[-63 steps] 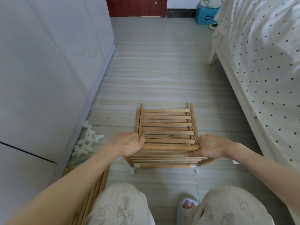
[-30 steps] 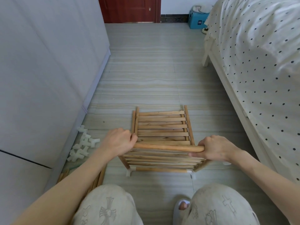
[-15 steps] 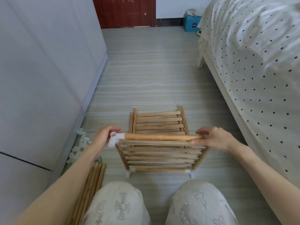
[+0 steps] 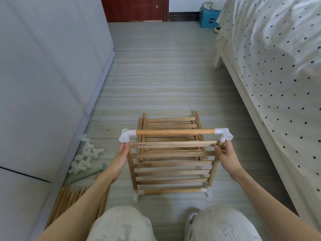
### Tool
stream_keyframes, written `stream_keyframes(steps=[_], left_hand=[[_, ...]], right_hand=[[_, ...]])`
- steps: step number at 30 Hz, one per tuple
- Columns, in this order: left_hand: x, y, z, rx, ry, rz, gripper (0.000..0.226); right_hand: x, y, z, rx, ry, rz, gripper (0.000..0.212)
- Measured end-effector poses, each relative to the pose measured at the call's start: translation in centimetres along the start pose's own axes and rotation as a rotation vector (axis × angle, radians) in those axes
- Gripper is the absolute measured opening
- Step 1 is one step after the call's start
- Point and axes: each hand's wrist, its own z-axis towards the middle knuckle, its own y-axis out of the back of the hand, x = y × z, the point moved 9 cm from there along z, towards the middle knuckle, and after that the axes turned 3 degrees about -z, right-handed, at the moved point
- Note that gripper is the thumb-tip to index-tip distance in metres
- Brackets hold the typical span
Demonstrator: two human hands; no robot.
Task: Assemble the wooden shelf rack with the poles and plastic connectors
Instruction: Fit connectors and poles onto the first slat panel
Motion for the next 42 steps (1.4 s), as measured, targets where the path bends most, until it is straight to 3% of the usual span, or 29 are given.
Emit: stream_keyframes(steps=[5,10,16,22,29,42], left_hand=[[-3.0,1.2,3.3,-0.189,-0.094,0.089,0.034],[-3.3,1.8,8.0,-0.246,-0.022,0.197,0.046],[6.6,-0.1,8.6,-0.171,0.18,0.351,0.047],[13.8,-1.0,5.2,-0.15,0.27,0.432,0.048],[16.4,-1.1,1.9,-0.086,0.363,0.472,0.046],[15.3,-2.6,9.6,-0.055,0.279,0.319,0.047]], right_hand=[[1.6,0.5,3.8,-0.186,0.056,-0.246,0.026],[1.5,-0.2,8.1,-0.219,0.014,-0.368,0.037],[-7.8,-3.6,8.6,-0.145,-0.219,-0.461,0.042],[-14.0,-5.4,5.1,-0.052,-0.24,-0.591,0.037],[-16.4,-5.5,1.9,0.069,-0.325,-0.625,0.036],[-18.4,-6.6,8.9,-0.016,-0.356,-0.575,0.039]])
